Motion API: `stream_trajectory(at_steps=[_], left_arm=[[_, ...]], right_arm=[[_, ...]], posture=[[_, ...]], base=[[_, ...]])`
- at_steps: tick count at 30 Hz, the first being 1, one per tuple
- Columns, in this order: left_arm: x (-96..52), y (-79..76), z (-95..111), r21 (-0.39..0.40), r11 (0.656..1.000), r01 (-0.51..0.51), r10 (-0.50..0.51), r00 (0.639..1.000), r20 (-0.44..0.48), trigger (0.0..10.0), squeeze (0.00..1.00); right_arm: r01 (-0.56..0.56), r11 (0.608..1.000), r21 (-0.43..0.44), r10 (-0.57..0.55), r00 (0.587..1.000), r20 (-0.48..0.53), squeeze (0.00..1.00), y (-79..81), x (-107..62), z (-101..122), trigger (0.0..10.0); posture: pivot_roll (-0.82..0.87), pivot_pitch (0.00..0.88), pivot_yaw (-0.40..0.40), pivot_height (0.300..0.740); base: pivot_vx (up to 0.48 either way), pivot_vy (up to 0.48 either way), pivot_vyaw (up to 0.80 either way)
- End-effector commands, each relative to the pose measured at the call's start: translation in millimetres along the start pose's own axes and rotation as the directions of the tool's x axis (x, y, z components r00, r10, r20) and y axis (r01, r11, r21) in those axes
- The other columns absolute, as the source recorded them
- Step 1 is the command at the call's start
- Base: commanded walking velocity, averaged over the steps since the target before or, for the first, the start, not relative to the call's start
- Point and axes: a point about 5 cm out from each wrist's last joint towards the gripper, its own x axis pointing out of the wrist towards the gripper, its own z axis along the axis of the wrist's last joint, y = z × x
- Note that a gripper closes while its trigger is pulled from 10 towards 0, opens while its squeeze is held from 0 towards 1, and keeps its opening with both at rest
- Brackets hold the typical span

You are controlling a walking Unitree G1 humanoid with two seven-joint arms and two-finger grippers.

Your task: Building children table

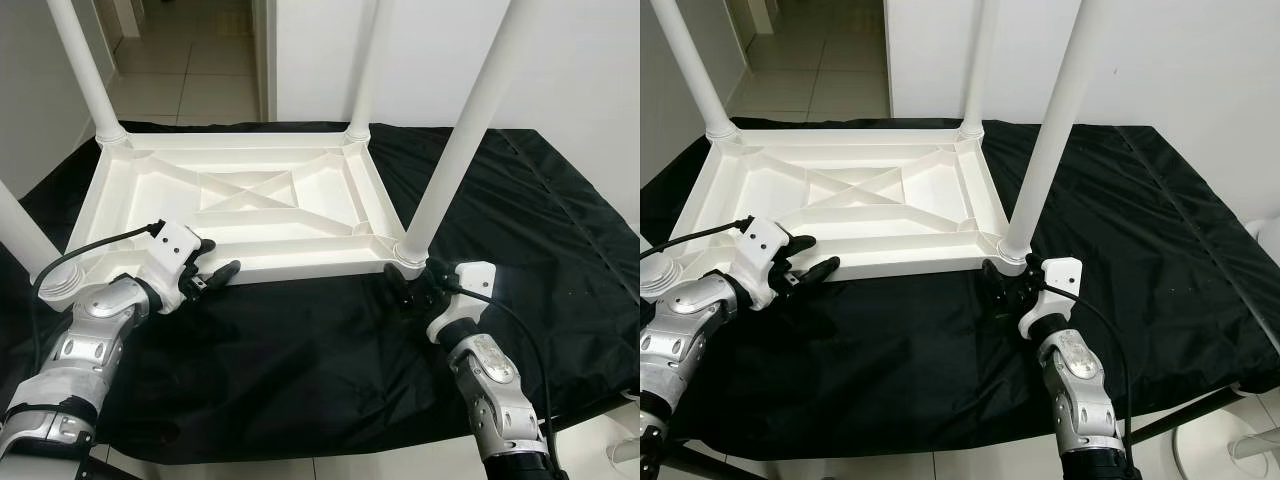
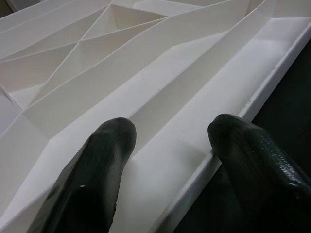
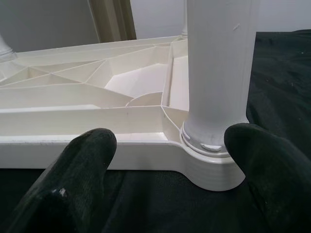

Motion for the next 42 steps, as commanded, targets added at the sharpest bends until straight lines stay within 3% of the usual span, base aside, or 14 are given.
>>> stream_trajectory(at_steps=[1,11,19,22,24,33,36,38,42], left_arm=[[-4.2,-21.8,-11.4,-0.007,0.938,0.346,-0.345,0.937,-0.06,10.0,0.0],[-1.3,-17.4,-30.4,0.023,0.958,0.286,-0.271,0.929,-0.252,10.0,0.0],[-4.7,-19.3,-24.2,0.0,0.932,0.363,-0.354,0.91,-0.217,10.0,0.0],[-5.4,-21.2,-16.4,-0.031,0.921,0.389,-0.389,0.909,-0.146,10.0,0.0],[-9.0,-27.7,-15.0,-0.044,0.895,0.445,-0.447,0.885,-0.129,10.0,0.0],[-18.2,-38.5,-24.0,-0.025,0.851,0.525,-0.519,0.832,-0.194,10.0,0.0],[-17.2,-35.3,-25.8,-0.01,0.865,0.501,-0.491,0.844,-0.215,10.0,0.0],[-5.0,-23.3,-30.6,0.024,0.926,0.377,-0.353,0.887,-0.298,10.0,0.0],[5.4,-15.8,-32.3,0.039,0.962,0.27,-0.241,0.906,-0.348,10.0,0.0]], right_arm=[[-0.002,1.0,-0.009,0.002,1.0,-0.009,0.0,-1.4,-2.1,-2.1,10.0],[0.0,1.0,-0.011,0.0,1.0,-0.006,0.0,0.1,-1.4,-2.5,10.0],[0.006,1.0,-0.016,-0.006,1.0,-0.006,0.0,-0.5,-2.8,-3.0,10.0],[0.009,1.0,-0.016,-0.009,1.0,-0.007,0.0,-0.7,-3.1,-3.6,10.0],[0.01,1.0,-0.015,-0.01,1.0,-0.007,0.0,-0.1,-3.2,-4.3,10.0],[0.001,1.0,-0.02,-0.002,1.0,-0.011,0.0,0.0,-3.1,-4.9,10.0],[0.001,1.0,-0.027,-0.002,1.0,-0.013,0.0,-1.5,-2.8,-4.6,10.0],[0.0,1.0,-0.03,-0.001,1.0,-0.012,0.0,-1.9,-1.0,-3.7,10.0],[0.0,1.0,-0.03,-0.001,1.0,-0.009,0.0,-1.0,0.3,-3.3,10.0]], posture=[[-0.06,0.064,-0.033,0.74],[-0.06,0.063,-0.022,0.74],[-0.07,0.061,-0.015,0.74],[-0.07,0.062,-0.013,0.74],[-0.06,0.06,-0.014,0.74],[-0.06,0.054,-0.022,0.74],[-0.06,0.056,-0.025,0.74],[-0.06,0.056,-0.023,0.74],[-0.06,0.056,-0.021,0.74]], base=[[0.0,0.0,0.0],[0.0,0.0,0.0],[0.0,0.0,0.0],[0.0,0.0,0.0],[0.0,0.0,0.0],[0.0,0.0,0.0],[0.0,0.0,0.0],[0.0,0.0,0.0],[0.0,0.0,0.0]])
